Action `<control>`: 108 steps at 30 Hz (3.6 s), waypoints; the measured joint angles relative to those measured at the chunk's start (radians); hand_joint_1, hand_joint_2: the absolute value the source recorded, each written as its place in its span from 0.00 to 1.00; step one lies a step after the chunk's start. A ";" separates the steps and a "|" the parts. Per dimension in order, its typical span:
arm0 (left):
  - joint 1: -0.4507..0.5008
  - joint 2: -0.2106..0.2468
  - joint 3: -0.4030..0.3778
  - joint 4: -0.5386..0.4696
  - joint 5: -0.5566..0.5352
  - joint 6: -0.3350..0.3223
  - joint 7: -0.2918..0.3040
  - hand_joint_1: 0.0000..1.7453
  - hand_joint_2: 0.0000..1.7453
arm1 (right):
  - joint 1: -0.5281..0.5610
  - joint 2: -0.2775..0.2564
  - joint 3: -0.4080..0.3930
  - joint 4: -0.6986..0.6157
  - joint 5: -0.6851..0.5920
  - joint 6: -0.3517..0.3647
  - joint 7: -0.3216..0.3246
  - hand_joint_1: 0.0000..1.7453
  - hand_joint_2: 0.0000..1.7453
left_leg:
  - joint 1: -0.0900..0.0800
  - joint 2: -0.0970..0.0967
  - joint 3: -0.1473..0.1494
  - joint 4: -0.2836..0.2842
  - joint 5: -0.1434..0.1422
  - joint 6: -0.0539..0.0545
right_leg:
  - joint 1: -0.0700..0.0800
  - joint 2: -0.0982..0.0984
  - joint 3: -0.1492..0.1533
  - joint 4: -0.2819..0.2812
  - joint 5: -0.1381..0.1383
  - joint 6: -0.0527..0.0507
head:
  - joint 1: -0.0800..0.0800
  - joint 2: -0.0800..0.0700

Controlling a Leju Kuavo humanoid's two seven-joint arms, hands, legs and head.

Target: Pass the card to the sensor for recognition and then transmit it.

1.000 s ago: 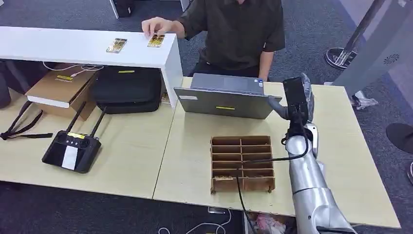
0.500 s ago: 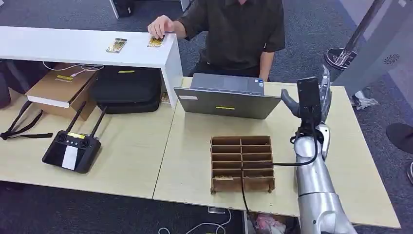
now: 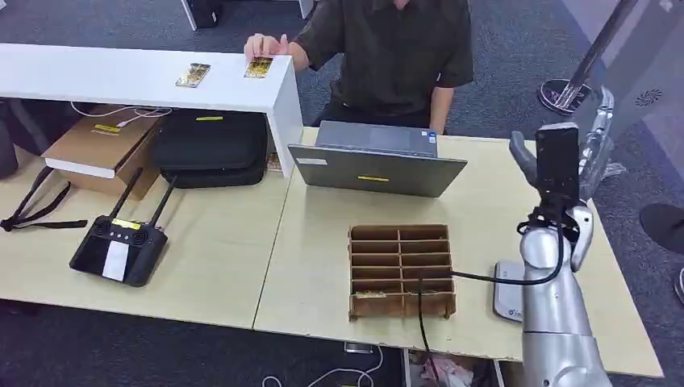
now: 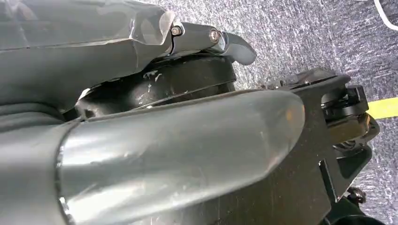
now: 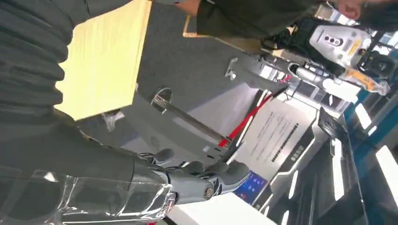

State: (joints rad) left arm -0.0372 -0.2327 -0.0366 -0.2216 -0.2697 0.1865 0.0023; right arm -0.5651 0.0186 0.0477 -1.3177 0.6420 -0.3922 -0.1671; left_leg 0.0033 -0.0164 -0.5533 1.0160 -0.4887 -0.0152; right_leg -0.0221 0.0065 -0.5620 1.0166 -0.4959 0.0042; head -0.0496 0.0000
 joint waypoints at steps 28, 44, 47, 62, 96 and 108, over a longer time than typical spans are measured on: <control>0.012 0.000 0.069 0.000 0.062 0.011 -0.011 0.00 0.00 | 0.103 -0.234 -0.092 -0.094 0.140 0.042 0.063 0.00 1.00 | 0.000 0.000 -0.001 0.000 0.000 0.000 | 0.000 -0.001 0.000 0.000 0.000 0.000 | 0.000 0.000; 0.018 0.006 0.093 0.000 0.063 0.004 -0.012 0.00 0.00 | 0.240 -0.446 -0.145 -0.189 0.346 0.287 0.073 0.00 1.00 | 0.000 0.000 -0.001 0.001 -0.001 0.001 | 0.000 -0.001 -0.001 0.000 0.000 0.000 | 0.000 0.000; 0.018 0.006 0.095 0.000 0.056 0.013 -0.012 0.00 0.00 | 0.256 -0.473 -0.148 -0.204 0.358 0.312 0.084 0.00 1.00 | 0.000 -0.001 -0.001 0.001 -0.001 0.001 | 0.000 -0.002 -0.001 0.000 0.000 0.000 | 0.000 0.000; 0.021 0.007 0.119 0.000 0.049 0.008 -0.022 0.00 0.00 | 0.606 -0.428 -0.220 -0.490 0.426 0.319 0.136 0.00 1.00 | 0.000 -0.002 -0.002 0.000 -0.002 0.002 | 0.000 -0.004 -0.001 0.000 -0.001 0.000 | 0.000 0.000; 0.022 0.005 0.145 -0.004 -0.027 -0.010 0.013 0.00 0.00 | 0.883 -0.047 -0.077 -0.730 0.607 0.230 0.223 0.00 1.00 | 0.000 0.000 -0.002 0.000 -0.002 0.002 | 0.000 -0.002 -0.001 0.000 -0.001 0.000 | 0.000 0.000; 0.022 0.011 0.173 -0.004 -0.034 -0.034 0.015 0.00 0.00 | 0.881 -0.052 -0.009 -0.708 0.663 0.291 0.244 0.00 1.00 | 0.000 0.000 -0.002 0.000 -0.002 0.002 | 0.000 -0.002 -0.001 0.000 -0.001 0.000 | 0.000 0.000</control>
State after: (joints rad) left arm -0.0150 -0.2216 0.1366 -0.2258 -0.3040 0.1526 0.0172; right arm 0.3154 -0.0332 0.0386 -2.0252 1.3050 -0.1011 0.0767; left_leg 0.0035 -0.0167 -0.5556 1.0159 -0.4905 -0.0137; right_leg -0.0220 0.0040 -0.5633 1.0168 -0.4971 0.0038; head -0.0500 0.0000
